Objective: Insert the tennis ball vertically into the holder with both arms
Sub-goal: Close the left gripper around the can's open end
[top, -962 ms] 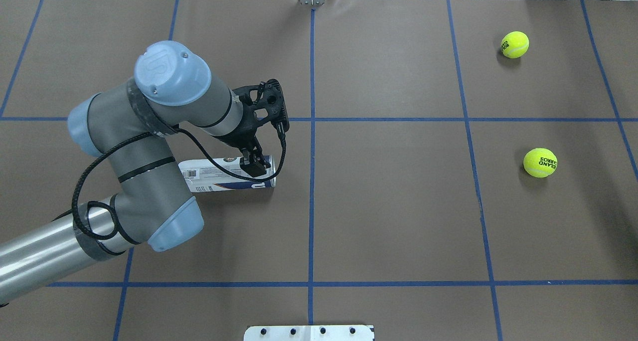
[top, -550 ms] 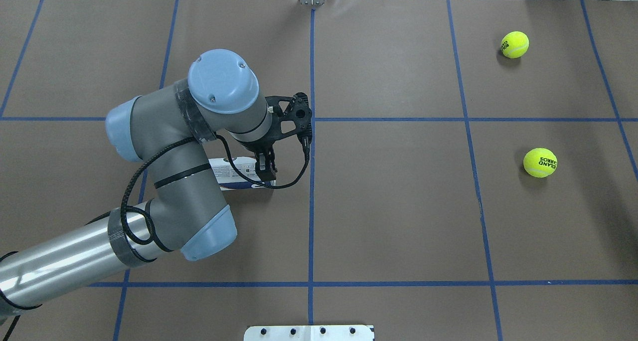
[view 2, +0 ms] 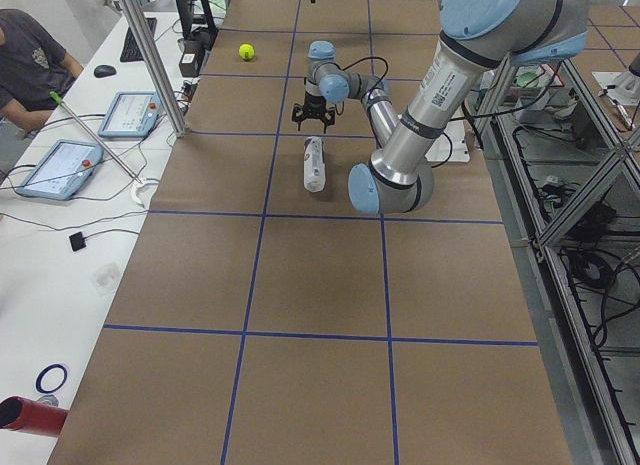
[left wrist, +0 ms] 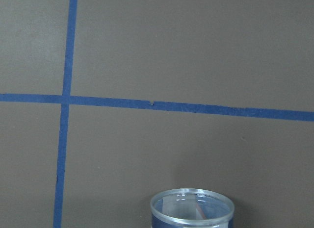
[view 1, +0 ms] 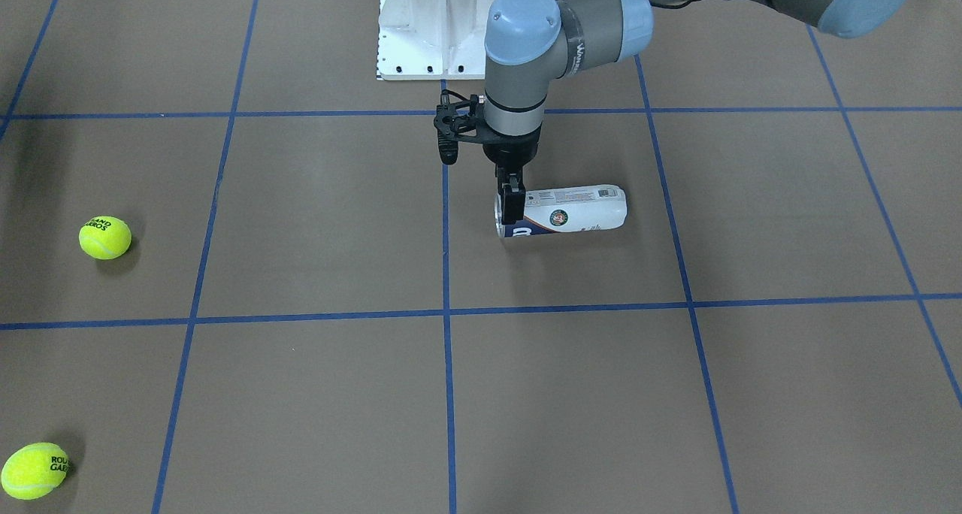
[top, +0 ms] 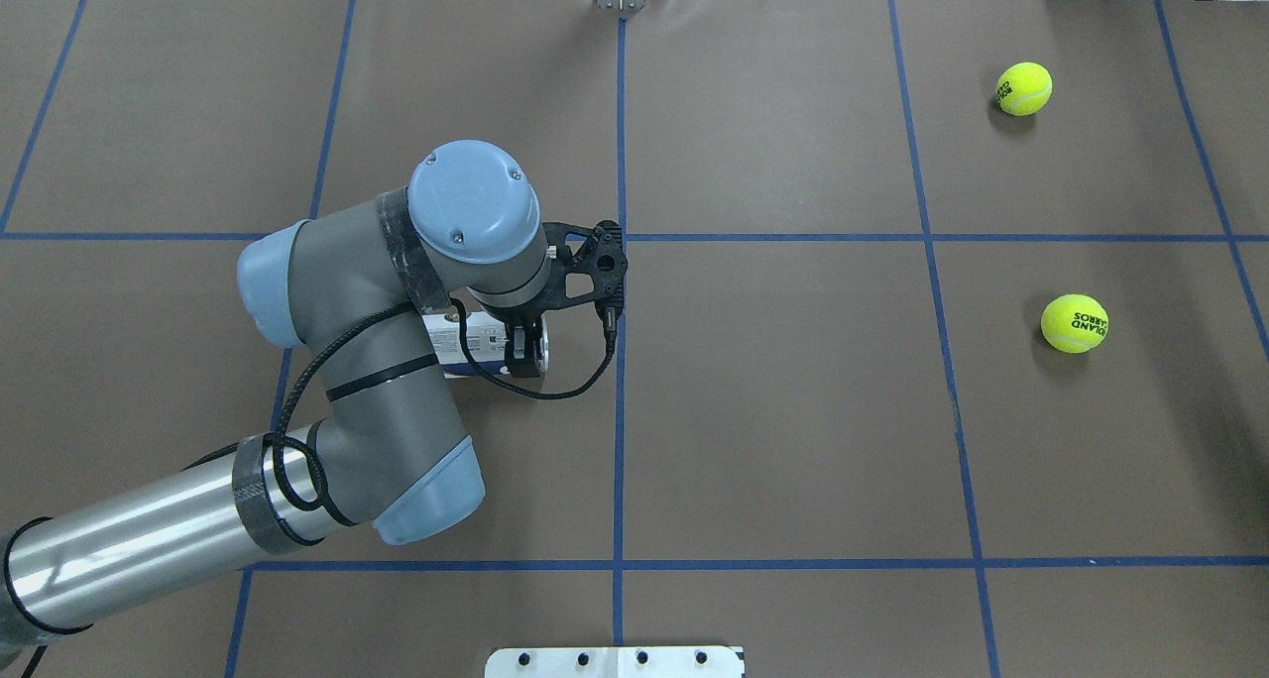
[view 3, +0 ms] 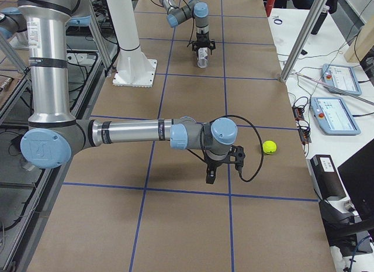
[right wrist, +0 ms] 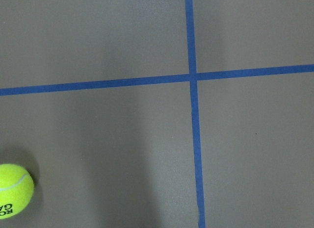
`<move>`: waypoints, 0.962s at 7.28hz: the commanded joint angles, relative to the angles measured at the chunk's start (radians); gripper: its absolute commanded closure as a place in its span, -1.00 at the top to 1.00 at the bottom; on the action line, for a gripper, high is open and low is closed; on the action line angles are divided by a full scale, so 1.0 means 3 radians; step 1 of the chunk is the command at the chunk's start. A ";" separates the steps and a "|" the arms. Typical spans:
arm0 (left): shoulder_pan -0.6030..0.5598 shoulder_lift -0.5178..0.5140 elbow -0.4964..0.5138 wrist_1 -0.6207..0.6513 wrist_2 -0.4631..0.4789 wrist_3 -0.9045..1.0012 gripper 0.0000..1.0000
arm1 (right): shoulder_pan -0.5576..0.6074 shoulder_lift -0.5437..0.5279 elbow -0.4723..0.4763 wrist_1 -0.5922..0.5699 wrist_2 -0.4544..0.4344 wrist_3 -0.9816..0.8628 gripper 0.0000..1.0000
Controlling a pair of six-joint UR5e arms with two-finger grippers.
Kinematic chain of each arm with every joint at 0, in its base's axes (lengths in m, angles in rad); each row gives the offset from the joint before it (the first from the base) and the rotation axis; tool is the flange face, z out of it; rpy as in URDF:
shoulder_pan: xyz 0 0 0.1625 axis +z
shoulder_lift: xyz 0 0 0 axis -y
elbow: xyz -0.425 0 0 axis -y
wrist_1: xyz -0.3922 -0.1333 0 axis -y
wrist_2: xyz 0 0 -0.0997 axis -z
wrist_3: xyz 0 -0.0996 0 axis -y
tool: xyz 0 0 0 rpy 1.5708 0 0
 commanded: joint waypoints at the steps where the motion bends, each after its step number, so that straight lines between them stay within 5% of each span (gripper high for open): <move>1: 0.0040 -0.0007 0.0086 -0.0023 -0.0008 0.0004 0.96 | 0.0004 -0.0002 0.0000 0.0002 -0.0001 0.0000 0.99; 7: 0.0091 0.0003 0.0316 -0.0355 -0.0013 -0.0016 0.96 | -0.0001 -0.0002 0.0000 0.0007 -0.0001 0.0000 0.99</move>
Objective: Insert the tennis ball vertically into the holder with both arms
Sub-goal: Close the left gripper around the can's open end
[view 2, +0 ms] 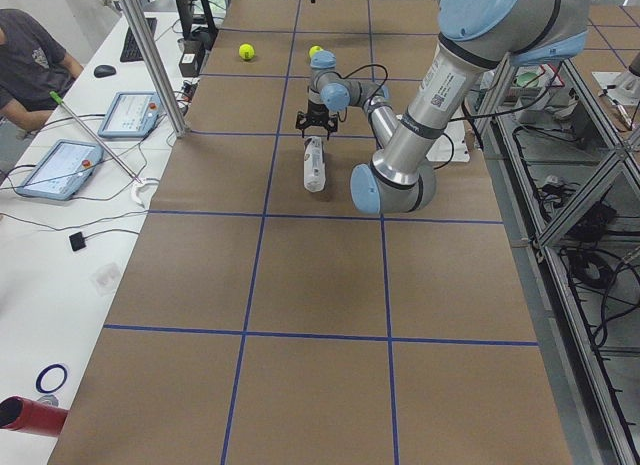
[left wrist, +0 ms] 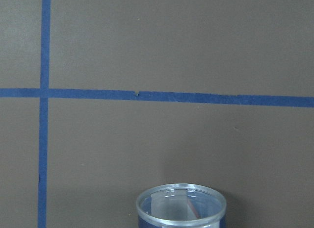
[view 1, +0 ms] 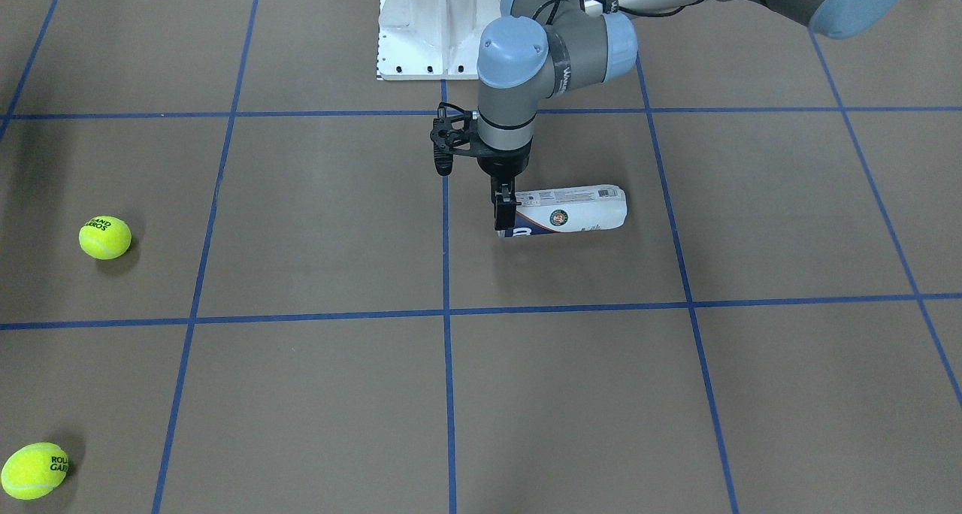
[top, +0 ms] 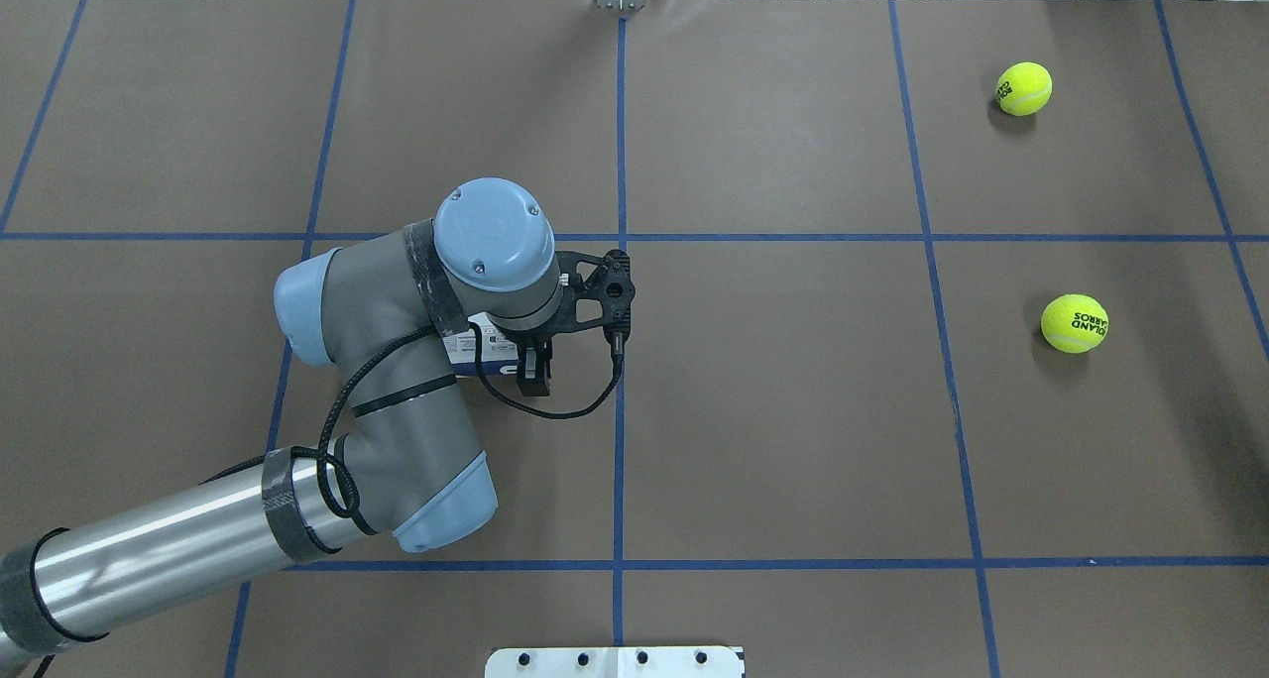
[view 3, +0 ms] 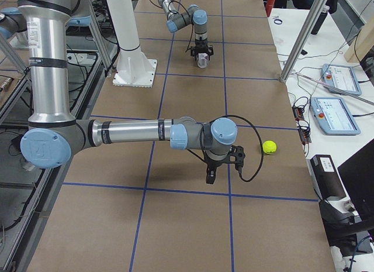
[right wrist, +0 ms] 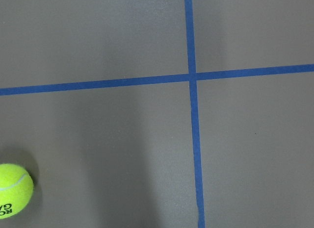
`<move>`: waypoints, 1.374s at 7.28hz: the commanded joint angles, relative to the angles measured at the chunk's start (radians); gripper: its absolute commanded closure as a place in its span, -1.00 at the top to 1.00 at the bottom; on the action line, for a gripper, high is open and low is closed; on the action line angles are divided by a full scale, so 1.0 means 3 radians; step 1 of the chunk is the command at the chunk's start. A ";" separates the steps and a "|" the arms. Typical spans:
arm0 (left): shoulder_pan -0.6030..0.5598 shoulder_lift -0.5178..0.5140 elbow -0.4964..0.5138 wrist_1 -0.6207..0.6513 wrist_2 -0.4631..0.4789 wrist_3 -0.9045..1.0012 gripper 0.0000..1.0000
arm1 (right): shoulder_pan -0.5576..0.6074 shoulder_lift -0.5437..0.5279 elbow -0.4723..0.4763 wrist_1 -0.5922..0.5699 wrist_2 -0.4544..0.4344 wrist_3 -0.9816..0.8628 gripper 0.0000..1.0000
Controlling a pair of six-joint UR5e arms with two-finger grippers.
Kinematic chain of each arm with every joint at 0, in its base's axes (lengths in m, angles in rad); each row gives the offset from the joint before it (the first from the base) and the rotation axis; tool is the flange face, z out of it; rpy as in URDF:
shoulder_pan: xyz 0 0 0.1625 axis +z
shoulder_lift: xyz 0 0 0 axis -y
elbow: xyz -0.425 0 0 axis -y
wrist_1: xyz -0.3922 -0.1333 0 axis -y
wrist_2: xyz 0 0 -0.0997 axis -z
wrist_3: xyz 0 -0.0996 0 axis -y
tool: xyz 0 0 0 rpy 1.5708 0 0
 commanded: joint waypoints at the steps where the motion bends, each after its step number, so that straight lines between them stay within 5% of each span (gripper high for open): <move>1: 0.0003 0.0009 0.0090 -0.0047 0.0003 0.0010 0.96 | 0.0004 0.0000 0.0000 0.0001 0.0000 0.0001 0.99; 10: 0.0013 0.0009 0.0311 -0.0226 0.0008 -0.0006 0.94 | -0.0001 0.0000 0.0000 0.0011 0.0000 0.0001 0.99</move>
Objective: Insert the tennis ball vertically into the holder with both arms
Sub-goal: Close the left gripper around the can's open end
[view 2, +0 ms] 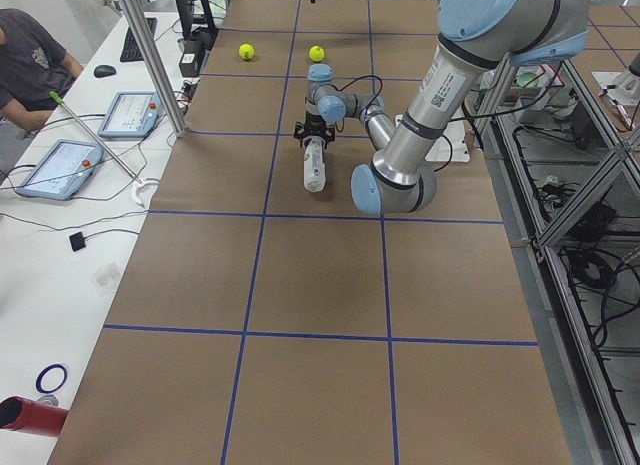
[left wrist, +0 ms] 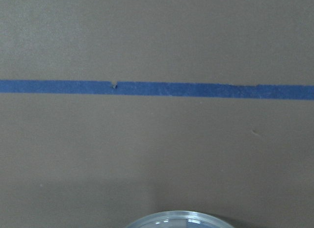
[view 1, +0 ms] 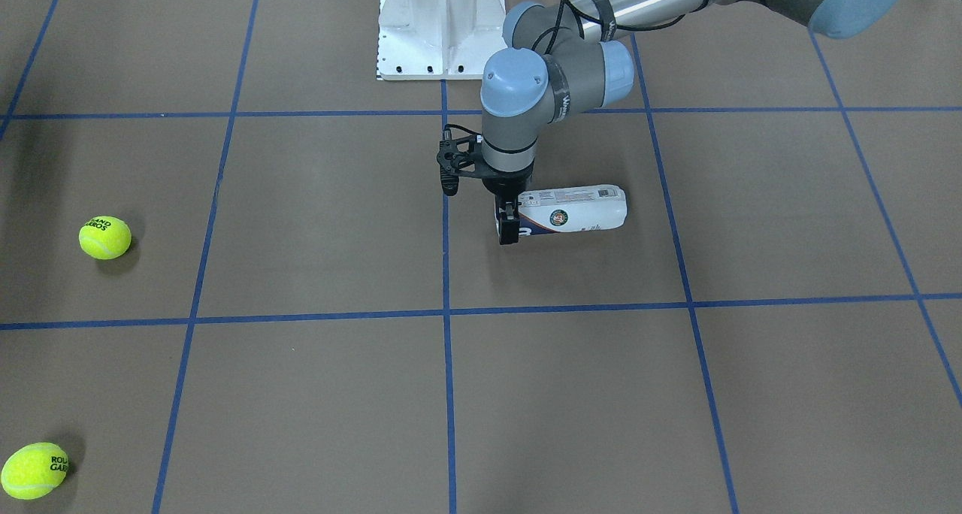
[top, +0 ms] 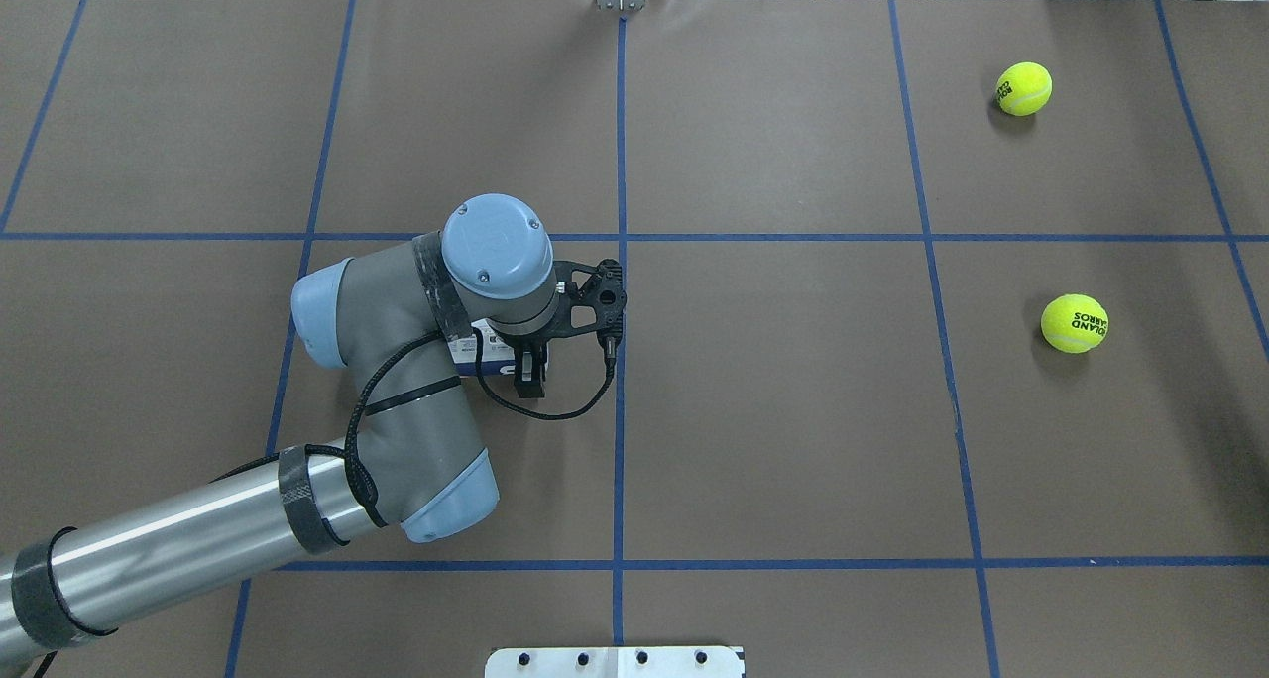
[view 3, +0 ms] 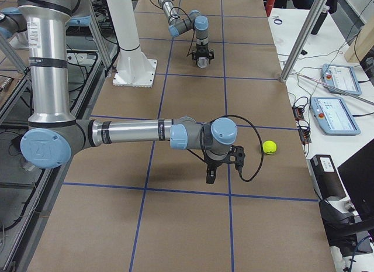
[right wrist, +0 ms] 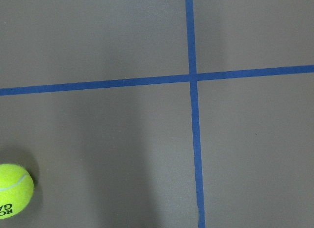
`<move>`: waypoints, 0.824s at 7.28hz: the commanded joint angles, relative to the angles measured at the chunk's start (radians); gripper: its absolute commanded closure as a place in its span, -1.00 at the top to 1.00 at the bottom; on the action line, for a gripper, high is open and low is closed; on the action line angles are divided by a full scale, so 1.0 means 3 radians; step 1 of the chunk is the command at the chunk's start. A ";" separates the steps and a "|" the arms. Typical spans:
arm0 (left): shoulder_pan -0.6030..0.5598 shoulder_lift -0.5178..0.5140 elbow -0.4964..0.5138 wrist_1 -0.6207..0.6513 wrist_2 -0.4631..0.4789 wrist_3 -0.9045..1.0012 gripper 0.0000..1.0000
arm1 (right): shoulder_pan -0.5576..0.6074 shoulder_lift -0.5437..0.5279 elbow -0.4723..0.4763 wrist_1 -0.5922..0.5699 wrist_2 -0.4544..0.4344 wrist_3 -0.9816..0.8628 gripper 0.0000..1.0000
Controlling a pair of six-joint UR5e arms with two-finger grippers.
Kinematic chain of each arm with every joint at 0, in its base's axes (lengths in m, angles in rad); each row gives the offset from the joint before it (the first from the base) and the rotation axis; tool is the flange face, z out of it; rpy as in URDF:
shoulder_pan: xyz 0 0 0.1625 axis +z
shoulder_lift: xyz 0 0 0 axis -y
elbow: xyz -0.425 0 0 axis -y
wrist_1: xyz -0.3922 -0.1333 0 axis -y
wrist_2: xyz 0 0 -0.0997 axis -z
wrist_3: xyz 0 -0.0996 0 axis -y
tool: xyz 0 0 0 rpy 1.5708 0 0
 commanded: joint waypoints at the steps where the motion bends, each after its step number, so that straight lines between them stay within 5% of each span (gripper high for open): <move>1: 0.0001 -0.0006 0.0024 -0.0010 0.0005 -0.0003 0.78 | 0.0000 0.0000 0.0000 0.0002 0.0000 0.0000 0.99; 3: 0.0001 -0.0016 0.0014 -0.0010 0.0010 -0.0008 0.51 | 0.0000 0.0000 0.0000 0.0002 0.0000 0.0000 0.99; 6: -0.0044 -0.0164 -0.0022 -0.0278 0.0087 -0.0256 0.50 | 0.0000 0.0000 0.0005 0.0002 0.0005 -0.0005 0.99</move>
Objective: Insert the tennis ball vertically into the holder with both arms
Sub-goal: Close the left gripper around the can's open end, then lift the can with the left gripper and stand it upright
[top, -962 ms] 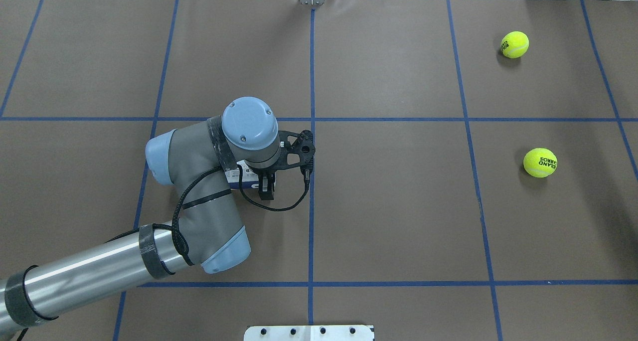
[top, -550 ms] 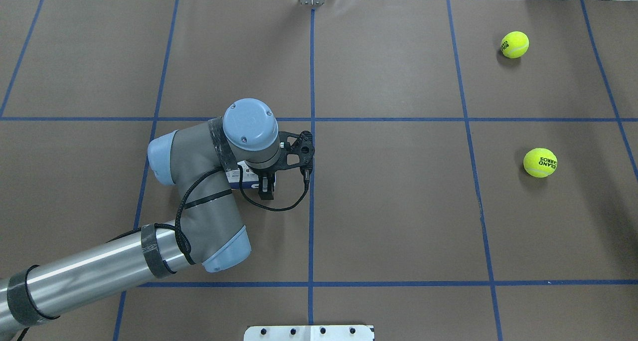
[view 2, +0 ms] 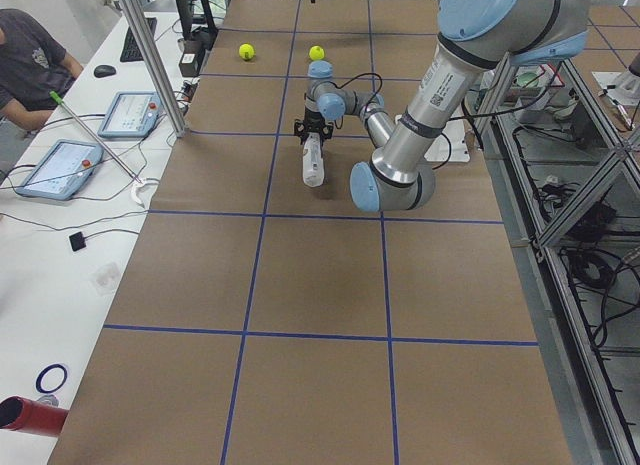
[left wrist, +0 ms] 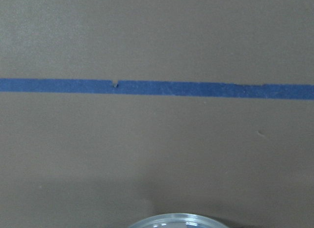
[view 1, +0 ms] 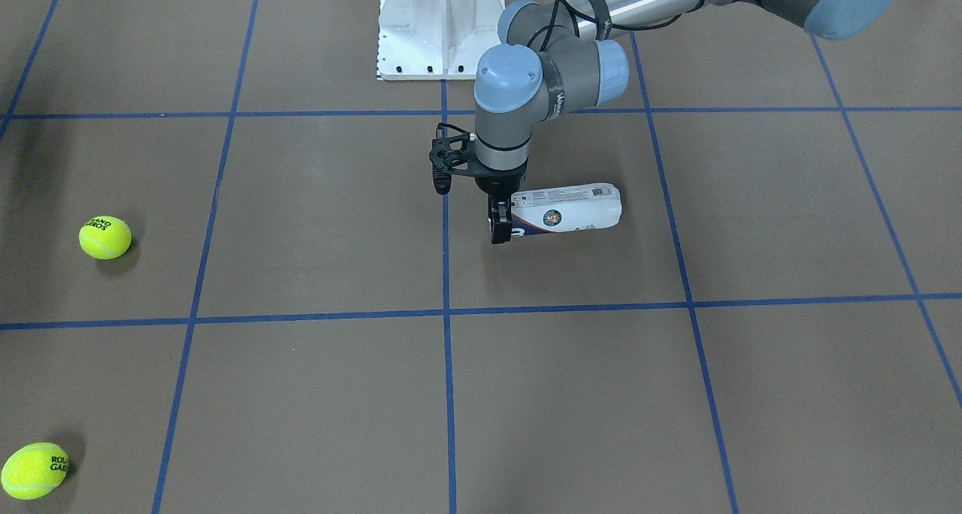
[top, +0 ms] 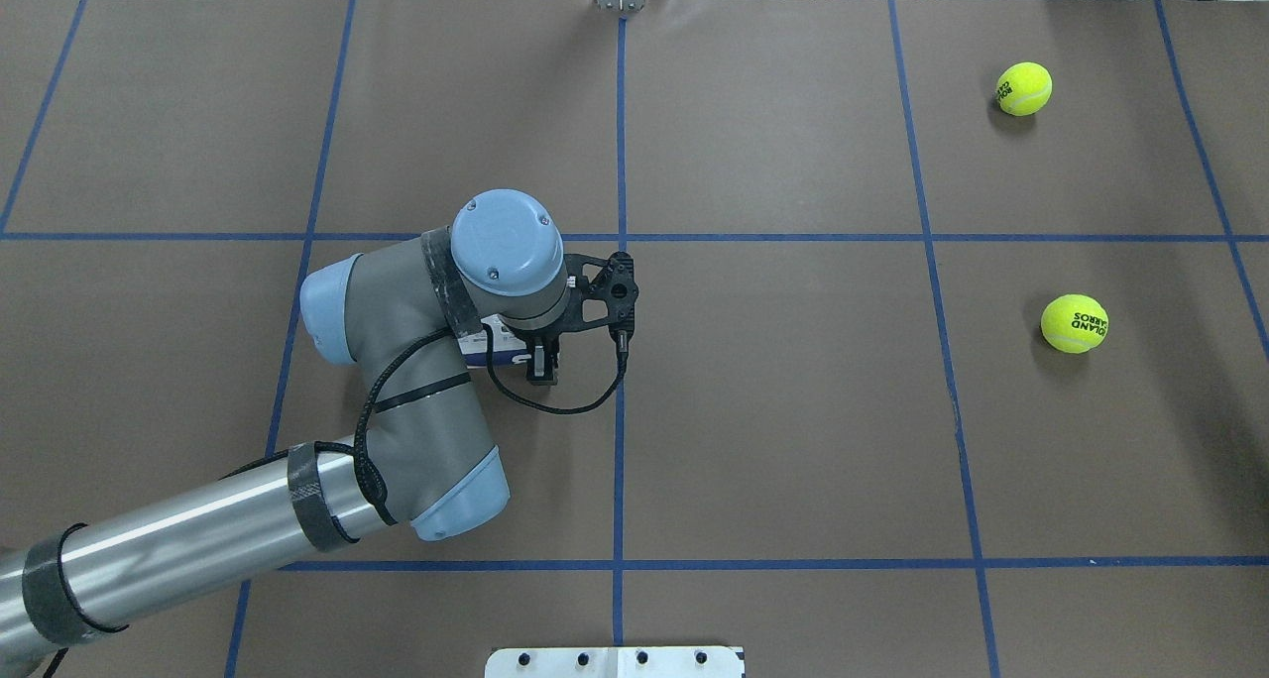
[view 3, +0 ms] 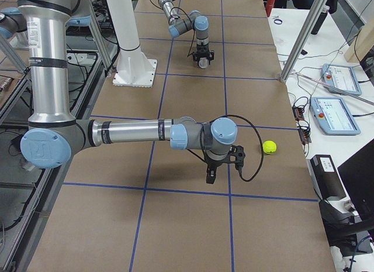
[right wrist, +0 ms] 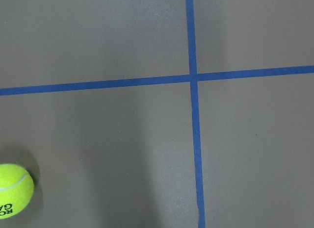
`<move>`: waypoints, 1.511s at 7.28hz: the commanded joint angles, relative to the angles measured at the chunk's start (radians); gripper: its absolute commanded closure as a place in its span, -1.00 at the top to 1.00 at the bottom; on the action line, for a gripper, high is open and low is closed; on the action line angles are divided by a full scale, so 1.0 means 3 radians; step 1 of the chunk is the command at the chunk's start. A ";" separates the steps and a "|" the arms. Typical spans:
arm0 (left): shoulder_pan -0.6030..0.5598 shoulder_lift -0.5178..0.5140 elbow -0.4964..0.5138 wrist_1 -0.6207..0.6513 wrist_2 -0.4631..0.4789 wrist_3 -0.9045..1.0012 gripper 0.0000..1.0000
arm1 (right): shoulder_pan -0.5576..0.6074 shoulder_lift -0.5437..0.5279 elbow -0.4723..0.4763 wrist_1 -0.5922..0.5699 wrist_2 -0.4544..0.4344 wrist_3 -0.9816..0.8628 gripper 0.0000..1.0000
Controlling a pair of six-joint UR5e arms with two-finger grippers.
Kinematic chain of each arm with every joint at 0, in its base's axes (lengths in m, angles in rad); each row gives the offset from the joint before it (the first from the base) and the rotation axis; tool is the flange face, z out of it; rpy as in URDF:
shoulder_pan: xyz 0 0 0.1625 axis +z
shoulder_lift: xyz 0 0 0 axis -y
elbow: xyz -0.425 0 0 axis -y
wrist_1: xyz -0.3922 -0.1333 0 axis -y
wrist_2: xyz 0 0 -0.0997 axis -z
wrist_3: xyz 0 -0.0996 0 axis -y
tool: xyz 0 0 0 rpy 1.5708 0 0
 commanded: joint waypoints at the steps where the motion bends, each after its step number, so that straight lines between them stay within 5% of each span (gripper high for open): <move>1: -0.0109 -0.0072 -0.0121 -0.0437 0.0018 -0.0310 0.50 | 0.0000 0.0000 -0.0003 0.0000 -0.0003 0.0002 0.99; 6: -0.0141 -0.0052 -0.0123 -0.2291 0.0686 -0.1506 0.49 | 0.0000 0.0005 0.0084 0.0026 0.0129 -0.0003 0.99; 9: -0.0110 -0.0041 0.0444 -0.3713 0.1147 -0.2068 0.47 | -0.0081 0.0015 0.0135 0.0179 0.0236 0.0114 0.99; 11: -0.0013 -0.0046 0.0517 -0.4043 0.1475 -0.2137 0.44 | -0.0107 0.0015 0.0191 0.0189 0.0339 0.0273 0.99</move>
